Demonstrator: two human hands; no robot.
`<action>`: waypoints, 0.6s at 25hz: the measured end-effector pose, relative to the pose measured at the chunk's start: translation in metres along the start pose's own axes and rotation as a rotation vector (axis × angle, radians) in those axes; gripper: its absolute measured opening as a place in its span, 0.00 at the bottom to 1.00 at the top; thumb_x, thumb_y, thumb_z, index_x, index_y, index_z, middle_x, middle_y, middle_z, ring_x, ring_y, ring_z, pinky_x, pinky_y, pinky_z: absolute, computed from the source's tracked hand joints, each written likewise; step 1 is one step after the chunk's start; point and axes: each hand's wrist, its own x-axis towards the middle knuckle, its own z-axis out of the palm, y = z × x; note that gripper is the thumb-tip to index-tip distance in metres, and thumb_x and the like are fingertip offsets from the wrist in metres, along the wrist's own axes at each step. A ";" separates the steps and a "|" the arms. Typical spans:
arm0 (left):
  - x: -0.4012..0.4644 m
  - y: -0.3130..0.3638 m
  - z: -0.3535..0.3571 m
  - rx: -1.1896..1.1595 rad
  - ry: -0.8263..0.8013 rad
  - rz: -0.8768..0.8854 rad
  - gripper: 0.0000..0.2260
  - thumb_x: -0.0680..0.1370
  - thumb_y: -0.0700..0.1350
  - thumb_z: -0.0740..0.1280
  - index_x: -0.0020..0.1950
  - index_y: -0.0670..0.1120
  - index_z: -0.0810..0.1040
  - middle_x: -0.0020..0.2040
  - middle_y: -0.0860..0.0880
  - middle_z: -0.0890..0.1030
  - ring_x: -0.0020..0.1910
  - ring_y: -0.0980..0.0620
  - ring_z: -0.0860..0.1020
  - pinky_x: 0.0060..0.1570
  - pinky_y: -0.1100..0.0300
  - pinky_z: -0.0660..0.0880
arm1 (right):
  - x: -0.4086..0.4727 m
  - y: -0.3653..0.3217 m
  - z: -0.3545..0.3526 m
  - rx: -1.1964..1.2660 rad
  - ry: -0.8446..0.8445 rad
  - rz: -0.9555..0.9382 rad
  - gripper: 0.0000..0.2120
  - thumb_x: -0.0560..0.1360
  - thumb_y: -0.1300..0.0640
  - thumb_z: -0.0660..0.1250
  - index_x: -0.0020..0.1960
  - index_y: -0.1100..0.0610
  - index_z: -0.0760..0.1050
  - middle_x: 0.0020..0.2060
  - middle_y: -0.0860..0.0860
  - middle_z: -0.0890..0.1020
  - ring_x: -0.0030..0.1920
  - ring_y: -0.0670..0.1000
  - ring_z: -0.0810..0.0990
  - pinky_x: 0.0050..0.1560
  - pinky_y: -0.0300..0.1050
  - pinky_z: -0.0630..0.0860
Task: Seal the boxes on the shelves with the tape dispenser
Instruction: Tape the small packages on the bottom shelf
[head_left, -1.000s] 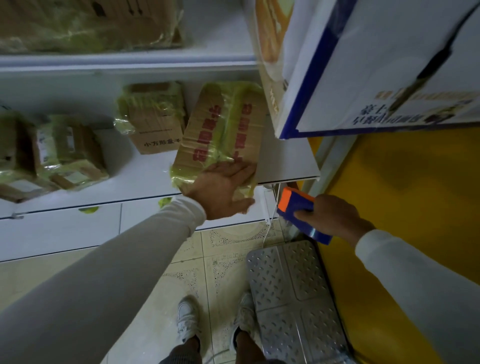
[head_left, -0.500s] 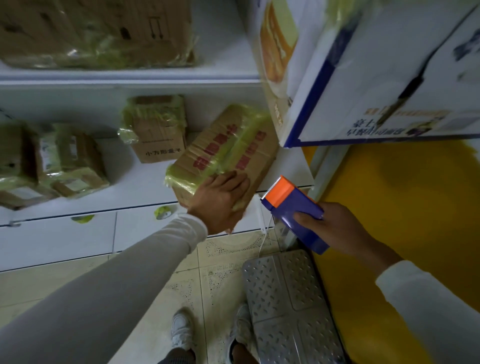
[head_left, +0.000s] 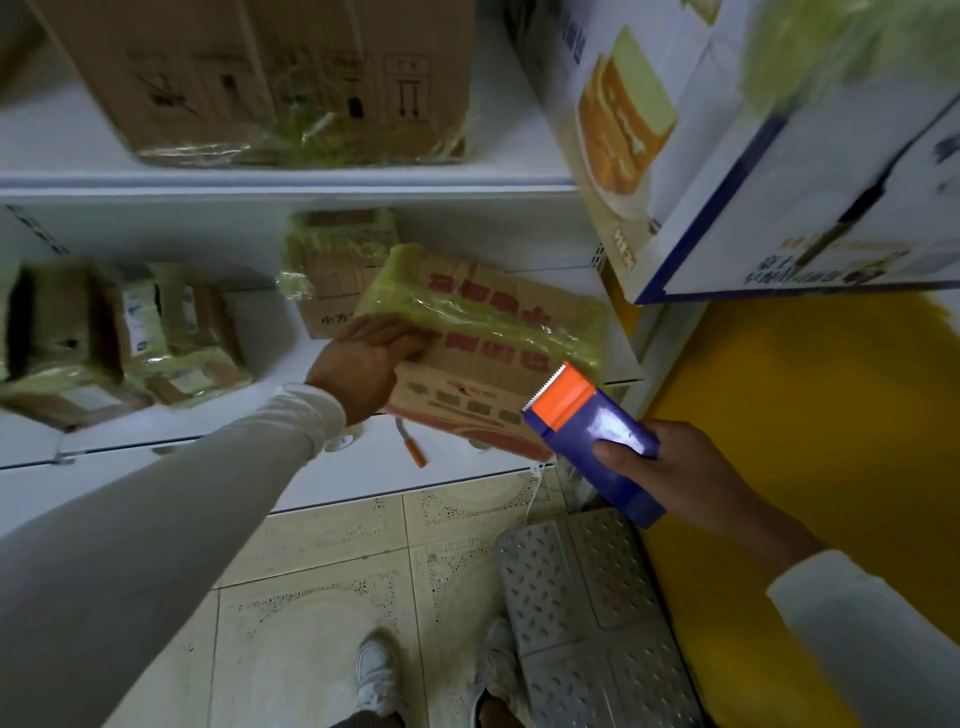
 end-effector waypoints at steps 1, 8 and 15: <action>0.001 0.003 -0.001 -0.007 0.015 -0.035 0.23 0.72 0.41 0.67 0.67 0.45 0.73 0.68 0.43 0.73 0.69 0.43 0.68 0.72 0.49 0.56 | -0.002 -0.002 -0.001 0.019 0.005 0.015 0.15 0.71 0.42 0.69 0.31 0.49 0.72 0.23 0.38 0.77 0.24 0.39 0.74 0.26 0.29 0.66; 0.031 0.068 0.030 0.065 -0.138 0.064 0.30 0.77 0.54 0.62 0.77 0.54 0.54 0.78 0.50 0.55 0.76 0.47 0.53 0.74 0.46 0.50 | 0.000 -0.001 -0.031 -0.012 0.048 0.065 0.19 0.73 0.46 0.71 0.27 0.48 0.70 0.20 0.42 0.75 0.20 0.40 0.71 0.22 0.31 0.64; 0.058 0.058 0.036 0.076 -0.149 0.383 0.22 0.83 0.46 0.54 0.77 0.52 0.55 0.77 0.52 0.56 0.76 0.48 0.53 0.75 0.57 0.45 | -0.006 0.023 -0.047 0.072 -0.028 0.122 0.21 0.73 0.44 0.70 0.23 0.44 0.72 0.19 0.46 0.71 0.19 0.42 0.68 0.23 0.33 0.63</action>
